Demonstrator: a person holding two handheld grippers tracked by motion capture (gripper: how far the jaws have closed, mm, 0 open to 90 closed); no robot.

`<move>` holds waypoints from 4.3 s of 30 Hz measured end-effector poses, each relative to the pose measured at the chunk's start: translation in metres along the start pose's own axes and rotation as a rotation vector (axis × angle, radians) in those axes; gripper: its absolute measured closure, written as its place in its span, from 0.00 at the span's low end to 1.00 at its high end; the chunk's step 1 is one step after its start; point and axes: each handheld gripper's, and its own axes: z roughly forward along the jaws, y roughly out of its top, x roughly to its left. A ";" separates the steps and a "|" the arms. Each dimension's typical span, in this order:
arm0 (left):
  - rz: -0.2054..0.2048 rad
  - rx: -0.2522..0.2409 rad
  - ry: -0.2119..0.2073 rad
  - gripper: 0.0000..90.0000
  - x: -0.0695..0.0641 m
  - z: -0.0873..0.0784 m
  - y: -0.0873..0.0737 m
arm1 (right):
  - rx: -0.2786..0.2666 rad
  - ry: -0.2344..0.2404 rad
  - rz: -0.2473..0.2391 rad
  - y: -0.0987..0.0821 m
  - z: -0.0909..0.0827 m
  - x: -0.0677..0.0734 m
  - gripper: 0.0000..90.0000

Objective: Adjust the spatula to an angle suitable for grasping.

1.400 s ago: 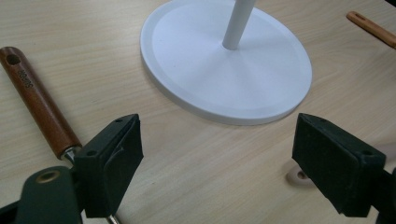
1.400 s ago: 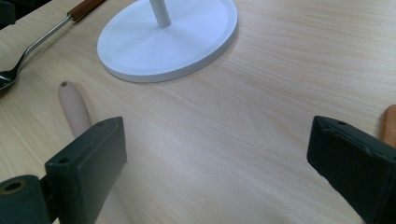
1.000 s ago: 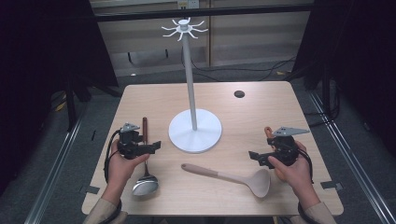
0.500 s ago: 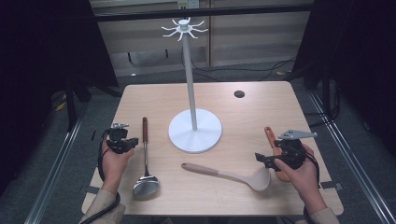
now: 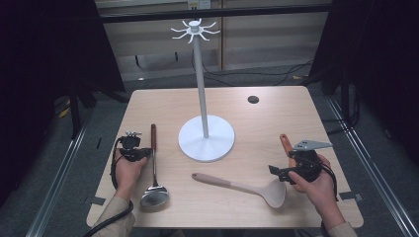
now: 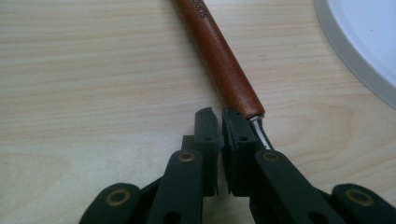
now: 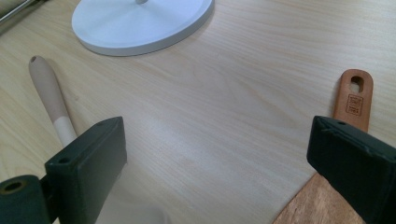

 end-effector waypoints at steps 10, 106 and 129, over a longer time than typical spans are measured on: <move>0.028 0.004 -0.007 0.86 -0.011 0.005 0.006 | -0.019 -0.016 0.018 -0.001 -0.007 -0.005 0.05; -0.093 0.034 -0.072 0.94 -0.031 -0.042 0.001 | -0.022 0.039 -0.010 0.017 0.012 0.001 0.06; 0.013 -0.431 -0.118 0.94 -0.053 -0.099 0.013 | -0.046 0.059 -0.013 0.018 0.012 0.002 0.02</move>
